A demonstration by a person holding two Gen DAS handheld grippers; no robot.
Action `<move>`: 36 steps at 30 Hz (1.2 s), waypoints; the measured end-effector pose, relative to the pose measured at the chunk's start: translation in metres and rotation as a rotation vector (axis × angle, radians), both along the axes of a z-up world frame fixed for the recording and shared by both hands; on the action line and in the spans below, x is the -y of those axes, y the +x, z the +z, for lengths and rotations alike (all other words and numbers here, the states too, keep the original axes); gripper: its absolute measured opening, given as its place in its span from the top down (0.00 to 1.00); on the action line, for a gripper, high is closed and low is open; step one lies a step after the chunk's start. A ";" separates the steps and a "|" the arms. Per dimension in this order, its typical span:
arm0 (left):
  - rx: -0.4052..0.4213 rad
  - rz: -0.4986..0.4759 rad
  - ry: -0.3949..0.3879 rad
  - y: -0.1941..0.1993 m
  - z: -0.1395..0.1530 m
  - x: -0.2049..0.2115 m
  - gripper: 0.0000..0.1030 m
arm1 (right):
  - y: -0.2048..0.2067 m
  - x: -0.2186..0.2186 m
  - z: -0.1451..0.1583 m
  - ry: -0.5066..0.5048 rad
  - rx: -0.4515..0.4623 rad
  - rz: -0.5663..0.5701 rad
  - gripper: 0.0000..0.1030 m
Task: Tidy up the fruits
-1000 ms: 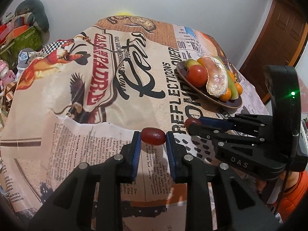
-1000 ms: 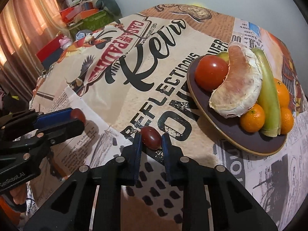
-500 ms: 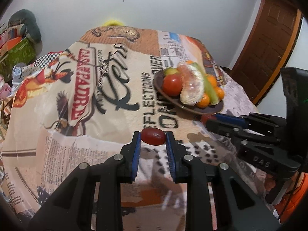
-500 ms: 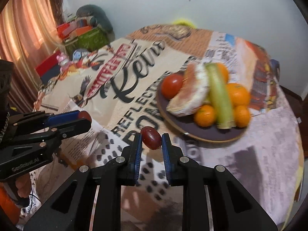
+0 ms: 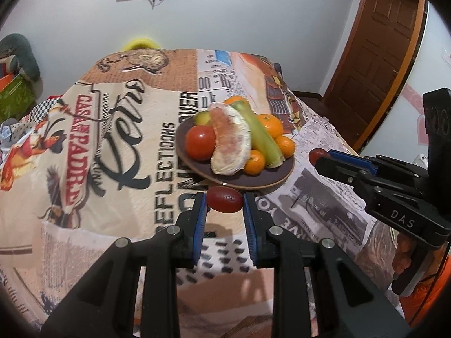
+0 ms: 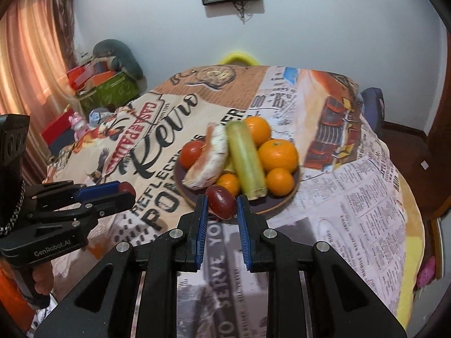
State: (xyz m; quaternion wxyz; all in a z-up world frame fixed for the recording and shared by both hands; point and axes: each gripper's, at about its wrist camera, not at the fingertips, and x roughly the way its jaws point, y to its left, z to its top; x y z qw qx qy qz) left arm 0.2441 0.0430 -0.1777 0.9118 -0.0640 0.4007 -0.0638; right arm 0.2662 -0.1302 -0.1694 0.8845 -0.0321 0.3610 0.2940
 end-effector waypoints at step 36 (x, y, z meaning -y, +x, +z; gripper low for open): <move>-0.075 -0.026 0.020 0.060 -0.035 0.026 0.58 | 0.047 -0.003 -0.050 -0.017 -0.102 0.021 0.73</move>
